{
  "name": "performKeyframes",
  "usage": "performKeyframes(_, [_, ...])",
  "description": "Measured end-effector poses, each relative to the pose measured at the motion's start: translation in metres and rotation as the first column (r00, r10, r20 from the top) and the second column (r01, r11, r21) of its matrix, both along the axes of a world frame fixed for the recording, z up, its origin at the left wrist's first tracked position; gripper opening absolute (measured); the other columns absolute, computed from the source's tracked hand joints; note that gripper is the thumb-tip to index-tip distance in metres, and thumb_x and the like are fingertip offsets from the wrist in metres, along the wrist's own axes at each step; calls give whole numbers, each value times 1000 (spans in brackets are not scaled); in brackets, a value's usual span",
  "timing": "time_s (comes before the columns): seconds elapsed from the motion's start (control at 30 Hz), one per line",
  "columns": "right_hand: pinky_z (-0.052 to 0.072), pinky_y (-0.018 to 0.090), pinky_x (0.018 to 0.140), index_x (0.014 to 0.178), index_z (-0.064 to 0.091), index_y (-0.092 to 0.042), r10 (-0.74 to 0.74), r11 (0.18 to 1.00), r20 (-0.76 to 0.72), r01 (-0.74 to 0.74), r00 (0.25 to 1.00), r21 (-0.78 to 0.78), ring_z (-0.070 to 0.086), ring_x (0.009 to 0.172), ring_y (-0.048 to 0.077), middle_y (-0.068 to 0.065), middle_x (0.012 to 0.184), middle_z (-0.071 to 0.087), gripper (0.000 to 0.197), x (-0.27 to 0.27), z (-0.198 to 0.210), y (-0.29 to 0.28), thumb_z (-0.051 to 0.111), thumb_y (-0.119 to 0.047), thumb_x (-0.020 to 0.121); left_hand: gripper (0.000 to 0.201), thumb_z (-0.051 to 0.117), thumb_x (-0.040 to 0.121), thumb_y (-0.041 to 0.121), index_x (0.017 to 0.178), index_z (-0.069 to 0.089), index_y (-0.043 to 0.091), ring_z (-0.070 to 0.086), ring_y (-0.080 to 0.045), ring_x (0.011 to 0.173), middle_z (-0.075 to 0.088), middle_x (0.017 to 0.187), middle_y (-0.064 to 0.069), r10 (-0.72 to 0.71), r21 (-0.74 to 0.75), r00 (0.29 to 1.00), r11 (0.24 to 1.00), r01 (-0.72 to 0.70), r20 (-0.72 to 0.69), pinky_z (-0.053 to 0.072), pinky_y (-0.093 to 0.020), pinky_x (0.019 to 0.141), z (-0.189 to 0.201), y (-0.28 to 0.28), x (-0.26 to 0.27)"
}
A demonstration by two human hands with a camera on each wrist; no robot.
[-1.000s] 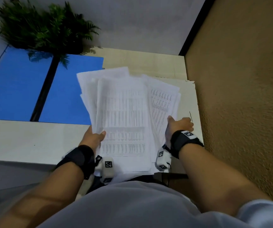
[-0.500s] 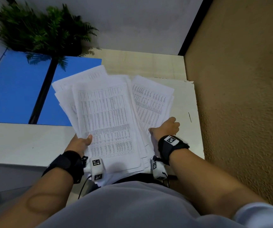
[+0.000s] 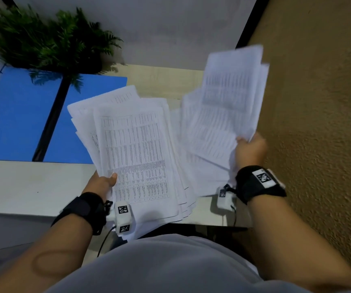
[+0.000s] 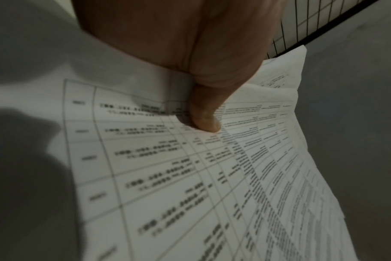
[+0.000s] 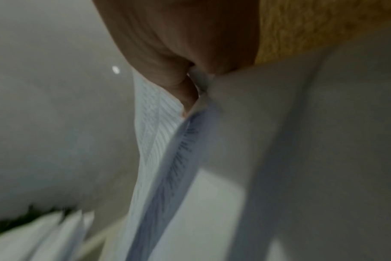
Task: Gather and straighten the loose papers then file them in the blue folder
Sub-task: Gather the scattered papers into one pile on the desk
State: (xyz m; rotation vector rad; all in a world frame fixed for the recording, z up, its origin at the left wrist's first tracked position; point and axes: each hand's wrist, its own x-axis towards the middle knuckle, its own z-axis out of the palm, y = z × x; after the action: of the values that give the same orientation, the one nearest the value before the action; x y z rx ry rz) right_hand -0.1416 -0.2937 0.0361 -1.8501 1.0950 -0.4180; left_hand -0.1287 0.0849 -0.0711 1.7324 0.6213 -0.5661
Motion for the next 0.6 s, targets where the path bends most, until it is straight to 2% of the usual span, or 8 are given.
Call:
performKeyframes(0.13, [57, 22, 74, 109, 65, -1, -57, 992, 310, 88, 949, -88, 65, 91, 16, 4, 98, 67, 22, 8, 71, -24, 62, -11, 90, 43, 56, 99, 8, 141, 48, 3, 58, -32, 116, 61, 131, -16, -16, 21, 1000, 1000, 16, 0, 42, -35, 95, -2, -24, 5])
performKeyframes(0.2, [58, 28, 81, 106, 67, -4, -20, 987, 374, 78, 927, -140, 67, 92, 15, 3, 97, 70, 24, 7, 93, -28, 65, -16, 85, 45, 55, 99, 6, 142, 44, 1, 54, -32, 121, 58, 131, -13, -34, 50, 999, 998, 34, -7, 39, -32, 97, 1, -40, 9])
performKeyframes(0.27, [57, 26, 79, 106, 67, -5, 13, 995, 394, 28, 919, -99, 67, 90, 12, 2, 97, 70, 24, 5, 99, -23, 67, -14, 84, 46, 55, 99, 6, 143, 43, 0, 53, -35, 126, 57, 135, -16, -52, 60, 998, 997, 53, -24, 38, -31, 97, 2, -53, 12])
performKeyframes(0.33, [54, 22, 72, 108, 66, -8, 36, 999, 360, -41, 932, 7, 66, 84, 10, -1, 94, 69, 21, 2, 83, -9, 67, -10, 87, 45, 55, 99, 9, 141, 44, 0, 54, -37, 125, 57, 132, -15, -83, 92, 996, 992, 86, -37, 38, -31, 95, 6, -64, 13])
performKeyframes(0.4, [56, 26, 73, 108, 67, -14, 45, 980, 306, -101, 951, 170, 68, 81, 11, -2, 94, 71, 21, -5, 51, 12, 63, -8, 88, 45, 53, 101, 16, 143, 44, 3, 54, -32, 120, 56, 131, -9, -55, 21, 998, 998, 56, -41, 40, -33, 98, 7, -70, 14])
performKeyframes(0.47, [57, 33, 84, 114, 66, -17, 92, 956, 223, -148, 971, 252, 69, 91, 17, 0, 103, 71, 28, -16, 13, 34, 61, -5, 89, 57, 48, 99, 45, 146, 42, 13, 51, -23, 119, 54, 129, -3, -38, -36, 998, 999, 36, -43, 37, -33, 100, 14, -74, 13])
performKeyframes(0.53, [54, 39, 95, 122, 62, -16, 140, 940, 134, -174, 981, 294, 66, 100, 22, 2, 111, 69, 33, -27, -22, 51, 59, -4, 91, 93, 43, 77, 82, 148, 41, 22, 47, -21, 133, 51, 141, 1, -33, -75, 997, 997, 27, -73, 33, -39, 113, 14, -72, 14])
performKeyframes(0.6, [53, 44, 98, 124, 61, -16, 160, 918, 64, -173, 985, 356, 66, 102, 25, 4, 115, 68, 34, -37, -49, 63, 60, -5, 92, 97, 52, 70, 85, 143, 48, 22, 54, -23, 130, 58, 139, 0, -60, -107, 998, 993, 58, -15, 38, -45, 114, 8, -69, 13])
